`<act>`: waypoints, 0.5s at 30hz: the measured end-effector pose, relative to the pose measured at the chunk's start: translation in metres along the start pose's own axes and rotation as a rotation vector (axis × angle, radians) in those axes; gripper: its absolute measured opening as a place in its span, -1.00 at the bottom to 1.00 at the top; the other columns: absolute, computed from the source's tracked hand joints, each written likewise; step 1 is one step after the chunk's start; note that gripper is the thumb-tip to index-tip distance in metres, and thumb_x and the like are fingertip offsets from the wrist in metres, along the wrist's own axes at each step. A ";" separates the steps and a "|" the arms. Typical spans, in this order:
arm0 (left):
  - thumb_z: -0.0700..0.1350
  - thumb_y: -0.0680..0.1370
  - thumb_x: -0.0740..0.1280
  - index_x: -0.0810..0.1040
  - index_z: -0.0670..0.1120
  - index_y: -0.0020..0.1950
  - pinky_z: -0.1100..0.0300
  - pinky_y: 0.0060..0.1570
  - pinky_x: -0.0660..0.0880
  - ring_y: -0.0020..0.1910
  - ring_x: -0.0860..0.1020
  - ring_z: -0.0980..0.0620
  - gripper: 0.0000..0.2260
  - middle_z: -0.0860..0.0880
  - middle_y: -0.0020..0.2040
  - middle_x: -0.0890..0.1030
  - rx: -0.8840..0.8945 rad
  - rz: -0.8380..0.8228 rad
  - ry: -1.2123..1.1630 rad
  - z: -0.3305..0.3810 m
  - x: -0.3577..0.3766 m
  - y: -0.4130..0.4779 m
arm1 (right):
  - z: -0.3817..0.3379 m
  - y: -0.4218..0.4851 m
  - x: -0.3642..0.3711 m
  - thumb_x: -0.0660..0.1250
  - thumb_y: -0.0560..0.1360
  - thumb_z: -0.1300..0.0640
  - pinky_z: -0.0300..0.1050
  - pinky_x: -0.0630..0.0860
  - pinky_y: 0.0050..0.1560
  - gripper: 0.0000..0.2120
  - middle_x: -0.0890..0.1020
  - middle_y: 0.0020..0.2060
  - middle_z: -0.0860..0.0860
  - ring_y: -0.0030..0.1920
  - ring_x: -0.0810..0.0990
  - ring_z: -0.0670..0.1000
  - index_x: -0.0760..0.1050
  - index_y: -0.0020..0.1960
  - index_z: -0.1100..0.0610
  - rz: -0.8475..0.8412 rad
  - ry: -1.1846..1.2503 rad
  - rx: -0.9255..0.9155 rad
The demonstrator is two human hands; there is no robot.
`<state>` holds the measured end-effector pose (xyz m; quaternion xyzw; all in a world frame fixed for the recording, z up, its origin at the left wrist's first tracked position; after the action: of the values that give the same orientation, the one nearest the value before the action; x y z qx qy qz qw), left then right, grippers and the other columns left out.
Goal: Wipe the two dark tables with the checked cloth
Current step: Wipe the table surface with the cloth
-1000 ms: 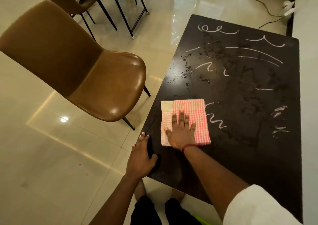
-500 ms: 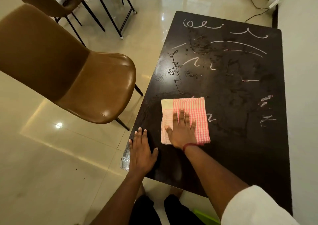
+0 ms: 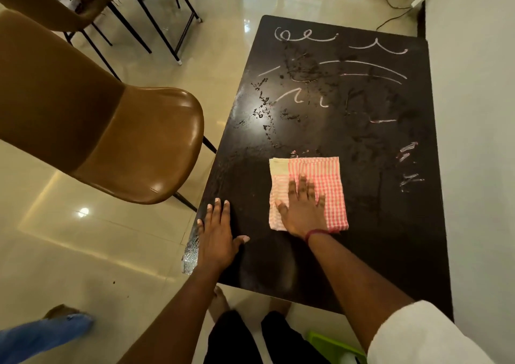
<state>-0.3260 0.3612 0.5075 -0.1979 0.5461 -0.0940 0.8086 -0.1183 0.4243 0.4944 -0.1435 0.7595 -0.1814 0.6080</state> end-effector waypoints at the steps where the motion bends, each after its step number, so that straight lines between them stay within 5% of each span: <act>1: 0.18 0.49 0.38 -0.10 0.02 0.60 -0.18 0.51 -0.11 0.58 -0.16 -0.12 -0.13 -0.07 0.61 -0.15 -0.013 -0.025 0.017 0.001 -0.001 0.004 | -0.002 -0.010 0.006 -0.04 0.58 -0.20 0.28 -0.20 0.46 -0.33 -0.27 0.54 0.08 0.53 -0.27 0.16 -0.23 0.55 0.05 0.002 -0.001 0.006; 8: 0.10 0.42 0.49 0.00 0.06 0.58 -0.25 0.48 0.01 0.57 -0.07 -0.20 -0.11 -0.10 0.60 -0.09 -0.068 -0.088 0.060 0.009 -0.008 0.013 | -0.013 0.008 0.002 -0.02 0.57 -0.23 0.28 -0.21 0.46 -0.31 -0.29 0.53 0.07 0.52 -0.29 0.17 -0.25 0.55 -0.01 -0.053 -0.039 -0.085; 15: 0.08 0.41 0.51 0.03 0.05 0.58 -0.29 0.47 0.05 0.56 -0.05 -0.22 -0.11 -0.12 0.60 -0.07 -0.086 -0.097 0.051 0.011 -0.010 0.014 | 0.040 -0.006 -0.010 -0.03 0.58 -0.21 0.27 -0.19 0.48 -0.33 -0.25 0.54 0.10 0.53 -0.25 0.17 -0.21 0.55 0.02 0.012 0.028 0.095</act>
<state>-0.3200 0.3797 0.5136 -0.2563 0.5599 -0.1146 0.7796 -0.0771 0.4198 0.4980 -0.1074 0.7592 -0.2159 0.6045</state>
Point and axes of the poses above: each hand's wrist, its own y-axis towards the middle knuckle, its own x-axis out of the palm, z = x × y, the point moved 6 cm from there along y, towards the middle knuckle
